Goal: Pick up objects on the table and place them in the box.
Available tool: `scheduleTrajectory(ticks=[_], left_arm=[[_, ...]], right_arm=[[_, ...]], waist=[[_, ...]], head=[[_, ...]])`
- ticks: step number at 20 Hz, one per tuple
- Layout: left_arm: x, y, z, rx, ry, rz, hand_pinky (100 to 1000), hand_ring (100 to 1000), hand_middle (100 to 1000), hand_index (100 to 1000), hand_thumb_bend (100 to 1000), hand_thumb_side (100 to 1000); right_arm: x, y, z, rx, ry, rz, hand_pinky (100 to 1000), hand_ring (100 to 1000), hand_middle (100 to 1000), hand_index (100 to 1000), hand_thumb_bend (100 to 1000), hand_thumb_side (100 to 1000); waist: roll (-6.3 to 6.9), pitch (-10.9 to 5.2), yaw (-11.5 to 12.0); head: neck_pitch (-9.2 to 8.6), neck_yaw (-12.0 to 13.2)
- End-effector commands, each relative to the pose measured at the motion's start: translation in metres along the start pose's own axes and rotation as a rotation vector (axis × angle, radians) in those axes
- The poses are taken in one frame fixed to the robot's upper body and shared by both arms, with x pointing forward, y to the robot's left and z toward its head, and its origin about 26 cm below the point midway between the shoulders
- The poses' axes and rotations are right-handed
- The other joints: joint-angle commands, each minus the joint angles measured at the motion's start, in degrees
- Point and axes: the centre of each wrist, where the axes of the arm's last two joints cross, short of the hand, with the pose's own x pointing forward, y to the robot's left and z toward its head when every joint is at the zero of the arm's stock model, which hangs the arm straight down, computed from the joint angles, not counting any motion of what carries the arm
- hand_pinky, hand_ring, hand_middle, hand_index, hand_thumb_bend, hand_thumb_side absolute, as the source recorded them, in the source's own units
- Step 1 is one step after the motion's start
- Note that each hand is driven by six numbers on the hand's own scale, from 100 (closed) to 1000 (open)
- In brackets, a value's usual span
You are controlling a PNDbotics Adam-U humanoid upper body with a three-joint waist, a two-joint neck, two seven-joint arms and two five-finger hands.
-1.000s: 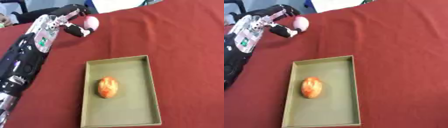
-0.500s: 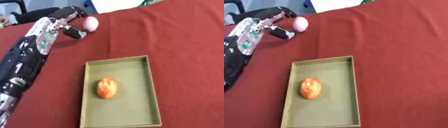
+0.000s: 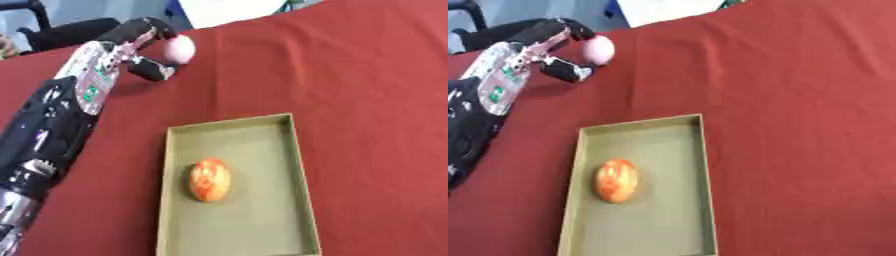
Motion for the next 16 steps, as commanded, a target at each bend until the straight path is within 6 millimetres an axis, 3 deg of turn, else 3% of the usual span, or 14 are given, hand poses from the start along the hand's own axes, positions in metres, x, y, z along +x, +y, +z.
scheduleTrajectory(ticks=[1,3,6,13,16], left_arm=[[-0.0144,0.0213,0.0059,0.072,0.037,-0.042,797,814,767,860,276,210],[-0.0158,0.0224,0.0063,0.09,0.046,-0.051,796,814,765,859,289,240],[-0.0176,0.023,0.0069,0.103,0.059,-0.068,776,801,744,842,308,213],[-0.0191,0.0231,0.0078,0.191,0.068,-0.106,622,637,594,717,303,184],[-0.0203,0.0194,0.0075,0.212,0.062,-0.094,602,612,560,698,273,141]], right_arm=[[0.0046,-0.0012,-0.0075,-0.011,-0.025,-0.01,645,853,548,743,216,810],[0.0044,-0.0013,-0.0063,-0.013,-0.019,-0.007,643,853,547,742,217,812],[0.0046,-0.0006,-0.0056,-0.013,-0.014,-0.009,642,853,545,740,219,814],[0.0044,-0.0004,-0.0043,-0.026,-0.005,-0.011,639,854,543,739,221,815],[0.0043,-0.0004,-0.0036,-0.031,-0.001,-0.011,638,854,543,739,222,812]], waist=[[-0.4,-1.0,-0.16],[-0.27,-0.83,-0.25],[-0.06,-0.64,-0.42],[0.33,-0.15,-1.05],[0.42,-0.13,-1.13]], head=[[-1.0,0.26],[-1.08,0.22],[-1.26,0.25],[-1.61,0.47],[-1.45,0.51]])
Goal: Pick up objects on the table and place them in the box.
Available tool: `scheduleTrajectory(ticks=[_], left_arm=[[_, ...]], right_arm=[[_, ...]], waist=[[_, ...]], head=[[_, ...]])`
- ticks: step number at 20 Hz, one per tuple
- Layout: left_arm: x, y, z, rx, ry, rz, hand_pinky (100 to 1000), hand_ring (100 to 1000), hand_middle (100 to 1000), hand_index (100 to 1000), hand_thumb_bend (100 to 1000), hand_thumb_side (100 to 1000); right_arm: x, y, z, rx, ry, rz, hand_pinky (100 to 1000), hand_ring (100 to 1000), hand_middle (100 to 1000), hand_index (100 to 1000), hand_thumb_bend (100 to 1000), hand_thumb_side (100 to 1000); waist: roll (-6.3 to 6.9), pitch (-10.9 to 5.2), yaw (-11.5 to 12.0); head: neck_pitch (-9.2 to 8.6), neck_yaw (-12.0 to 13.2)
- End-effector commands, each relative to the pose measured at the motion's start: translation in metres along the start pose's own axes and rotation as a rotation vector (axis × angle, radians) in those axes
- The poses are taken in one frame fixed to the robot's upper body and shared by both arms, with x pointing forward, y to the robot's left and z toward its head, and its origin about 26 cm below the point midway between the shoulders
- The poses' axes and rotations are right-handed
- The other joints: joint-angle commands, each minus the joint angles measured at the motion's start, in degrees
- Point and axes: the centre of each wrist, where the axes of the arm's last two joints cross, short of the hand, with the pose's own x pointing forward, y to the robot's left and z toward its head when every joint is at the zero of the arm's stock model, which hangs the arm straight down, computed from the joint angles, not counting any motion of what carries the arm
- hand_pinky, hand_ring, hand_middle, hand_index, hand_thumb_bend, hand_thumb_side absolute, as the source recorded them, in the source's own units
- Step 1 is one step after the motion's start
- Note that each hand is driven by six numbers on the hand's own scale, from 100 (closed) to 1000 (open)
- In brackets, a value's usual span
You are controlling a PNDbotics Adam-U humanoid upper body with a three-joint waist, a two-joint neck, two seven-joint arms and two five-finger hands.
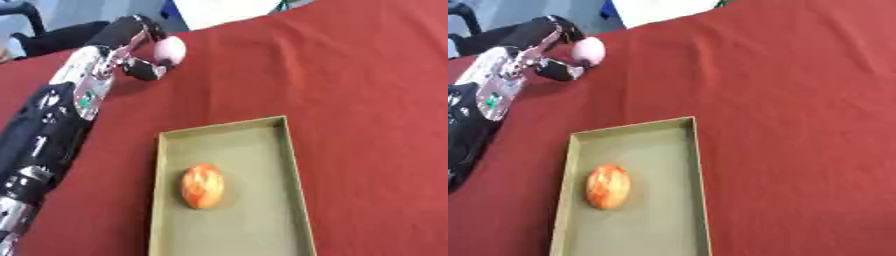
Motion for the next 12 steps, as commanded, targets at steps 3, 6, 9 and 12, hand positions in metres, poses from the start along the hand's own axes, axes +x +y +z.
scheduleTrajectory(ticks=[3,6,9,12], left_arm=[[-0.0134,0.0135,0.0014,0.059,0.015,-0.01,583,594,551,687,258,100],[-0.0143,0.0109,0.0018,0.064,0.016,-0.008,570,577,538,676,245,100],[-0.0152,0.0084,0.0022,0.072,0.023,-0.008,560,561,531,673,202,100],[-0.0151,0.0069,0.0026,0.071,0.019,-0.005,558,554,527,674,198,100]], right_arm=[[0.0038,-0.003,-0.0075,-0.018,-0.022,-0.004,638,854,544,739,222,812],[0.0037,-0.0032,-0.0075,-0.021,-0.022,-0.004,638,854,544,739,222,814],[0.0037,-0.0032,-0.0073,-0.023,-0.021,-0.005,637,854,543,739,223,820],[0.0035,-0.0035,-0.0068,-0.024,-0.018,-0.004,637,854,543,739,225,822]], waist=[[-0.45,-1.18,-0.2],[-0.51,-1.18,-0.4],[-0.56,-1.21,-0.43],[-0.63,-1.32,-0.17]], head=[[-0.4,0.35],[-0.37,0.4],[-0.17,0.4],[0.36,0.39]])
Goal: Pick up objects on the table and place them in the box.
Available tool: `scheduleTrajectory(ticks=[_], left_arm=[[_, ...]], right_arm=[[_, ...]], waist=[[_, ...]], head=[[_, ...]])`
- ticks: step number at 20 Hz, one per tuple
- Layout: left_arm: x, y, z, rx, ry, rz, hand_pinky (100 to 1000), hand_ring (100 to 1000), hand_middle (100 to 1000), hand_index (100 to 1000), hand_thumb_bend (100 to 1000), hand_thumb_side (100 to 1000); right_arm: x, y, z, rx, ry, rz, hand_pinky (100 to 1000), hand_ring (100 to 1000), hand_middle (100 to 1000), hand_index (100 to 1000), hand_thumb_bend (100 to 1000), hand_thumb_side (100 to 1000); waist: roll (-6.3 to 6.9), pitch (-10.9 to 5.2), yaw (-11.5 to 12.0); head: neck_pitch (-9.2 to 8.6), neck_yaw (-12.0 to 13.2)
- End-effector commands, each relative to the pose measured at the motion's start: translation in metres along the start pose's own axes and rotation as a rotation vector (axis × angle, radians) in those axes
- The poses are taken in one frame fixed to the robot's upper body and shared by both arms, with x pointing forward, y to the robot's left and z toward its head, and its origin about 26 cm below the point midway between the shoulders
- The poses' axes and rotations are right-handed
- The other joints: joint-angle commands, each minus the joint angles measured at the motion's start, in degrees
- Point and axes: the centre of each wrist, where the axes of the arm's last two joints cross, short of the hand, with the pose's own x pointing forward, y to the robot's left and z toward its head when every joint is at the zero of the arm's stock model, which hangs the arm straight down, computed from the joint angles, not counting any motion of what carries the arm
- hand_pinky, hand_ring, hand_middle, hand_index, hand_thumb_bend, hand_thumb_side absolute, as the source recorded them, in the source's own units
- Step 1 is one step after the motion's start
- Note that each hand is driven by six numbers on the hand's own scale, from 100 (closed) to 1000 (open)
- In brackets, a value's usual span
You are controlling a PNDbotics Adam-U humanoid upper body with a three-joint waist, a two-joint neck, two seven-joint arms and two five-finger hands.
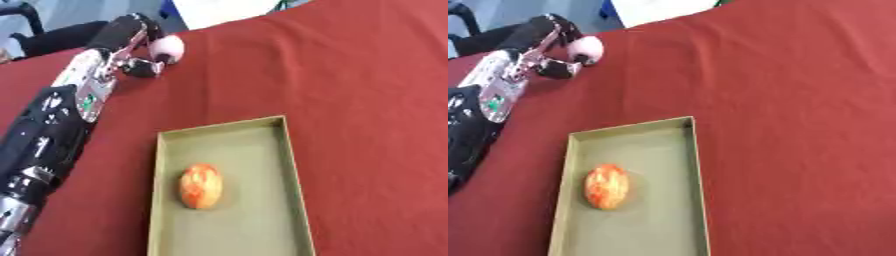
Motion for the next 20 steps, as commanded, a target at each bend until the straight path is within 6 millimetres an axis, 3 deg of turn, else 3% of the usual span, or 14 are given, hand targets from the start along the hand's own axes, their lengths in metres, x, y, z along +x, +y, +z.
scheduleTrajectory(ticks=[1,7,13,17,20], left_arm=[[-0.009,0.016,0.0,0.036,0.009,-0.016,545,531,509,660,176,100],[-0.004,0.021,0.001,0.078,-0.006,0.007,494,447,431,588,147,100],[0.008,0.035,0.003,0.112,-0.074,0.025,480,422,410,573,149,100],[0.026,0.053,0.007,0.151,-0.168,0.037,473,420,408,571,154,100],[0.051,0.072,0.016,0.189,-0.29,0.02,469,433,398,575,199,100]], right_arm=[[0.004,-0.003,-0.007,-0.012,-0.024,-0.004,636,854,542,739,225,823],[0.003,-0.005,-0.006,-0.012,-0.02,0.003,637,855,545,741,224,819],[0.002,-0.008,-0.004,-0.004,-0.016,0.017,640,855,549,743,223,816],[0.0,-0.012,-0.002,0.002,-0.012,0.032,642,855,552,745,223,814],[-0.001,-0.016,0.002,0.004,-0.004,0.052,642,855,554,746,223,813]], waist=[[-0.75,-1.39,0.29],[-1.4,-2.08,1.48],[-2.53,-3.64,3.52],[-3.4,-5.14,5.76],[-4.16,-6.53,8.35]], head=[[0.51,0.08],[1.49,-0.36],[3.01,-1.26],[4.45,-2.09],[6.4,-3.27]])
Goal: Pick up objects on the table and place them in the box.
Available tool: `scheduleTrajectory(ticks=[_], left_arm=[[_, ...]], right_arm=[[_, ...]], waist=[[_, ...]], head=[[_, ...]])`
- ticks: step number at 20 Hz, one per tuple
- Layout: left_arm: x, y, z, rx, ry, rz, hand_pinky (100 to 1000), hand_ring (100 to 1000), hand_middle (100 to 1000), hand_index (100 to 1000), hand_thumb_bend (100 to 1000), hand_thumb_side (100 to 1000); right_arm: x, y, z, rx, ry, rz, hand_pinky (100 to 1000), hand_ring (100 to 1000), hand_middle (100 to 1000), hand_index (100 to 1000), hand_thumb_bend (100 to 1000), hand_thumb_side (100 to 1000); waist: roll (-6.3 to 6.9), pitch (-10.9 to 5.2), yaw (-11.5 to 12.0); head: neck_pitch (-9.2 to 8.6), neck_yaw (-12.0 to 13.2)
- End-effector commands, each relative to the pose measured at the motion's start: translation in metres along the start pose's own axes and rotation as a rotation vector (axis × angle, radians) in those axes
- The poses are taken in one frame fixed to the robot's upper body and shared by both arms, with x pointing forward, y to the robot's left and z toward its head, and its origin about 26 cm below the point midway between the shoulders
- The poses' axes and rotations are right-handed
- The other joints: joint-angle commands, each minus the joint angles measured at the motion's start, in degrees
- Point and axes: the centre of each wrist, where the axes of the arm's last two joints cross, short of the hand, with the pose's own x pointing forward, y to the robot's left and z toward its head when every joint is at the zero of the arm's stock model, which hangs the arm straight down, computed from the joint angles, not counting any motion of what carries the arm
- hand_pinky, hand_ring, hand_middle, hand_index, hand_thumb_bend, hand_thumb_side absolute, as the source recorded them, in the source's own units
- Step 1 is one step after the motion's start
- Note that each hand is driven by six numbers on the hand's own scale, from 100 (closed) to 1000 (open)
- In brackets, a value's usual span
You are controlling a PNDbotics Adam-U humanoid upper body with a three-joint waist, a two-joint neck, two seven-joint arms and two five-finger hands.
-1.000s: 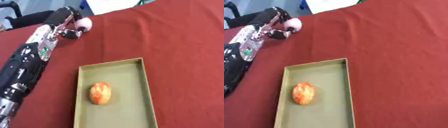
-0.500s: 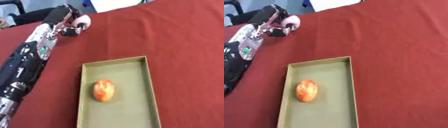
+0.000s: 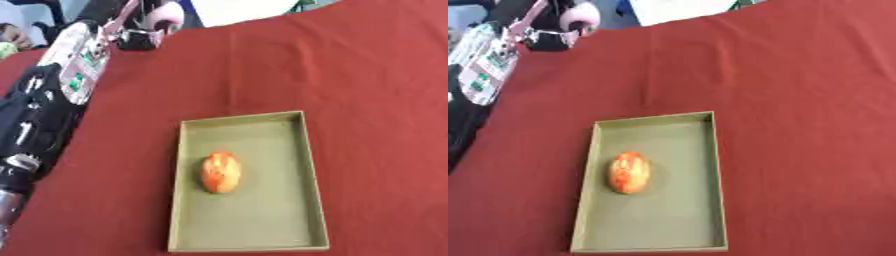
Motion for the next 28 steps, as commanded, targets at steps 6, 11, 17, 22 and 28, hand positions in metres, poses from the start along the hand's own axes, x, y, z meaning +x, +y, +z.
scheduleTrajectory(ticks=[6,11,17,22,28], left_arm=[[0.089,0.062,0.02,0.099,-0.358,-0.045,469,451,406,582,229,100],[0.144,0.07,0.044,0.11,-0.532,0.033,475,455,408,585,215,100],[0.183,0.06,0.062,0.077,-0.66,0.139,487,453,406,588,162,100],[0.197,0.038,0.069,0.006,-0.687,0.218,496,441,393,585,104,100],[0.21,0.009,0.073,-0.101,-0.718,0.25,503,435,386,583,150,100]], right_arm=[[0.001,-0.011,-0.004,0.006,-0.025,0.041,644,855,557,747,224,809],[0.0,-0.013,0.0,0.019,-0.011,0.053,645,855,558,747,239,797],[-0.001,-0.014,0.004,0.027,0.002,0.058,644,855,558,747,229,809],[-0.001,-0.016,0.005,0.019,0.009,0.07,642,853,555,745,239,811],[-0.001,-0.015,0.008,0.012,0.018,0.074,639,852,553,743,244,814]], waist=[[-2.19,-4.33,4.77],[-3.1,-6.1,7.9],[-3.72,-7.11,9.97],[-4.11,-7.12,10.49],[-4.43,-6.93,10.73]], head=[[4.39,-3.5],[5.92,-5.45],[6.95,-7.31],[7.04,-8.1],[6.7,-8.61]])
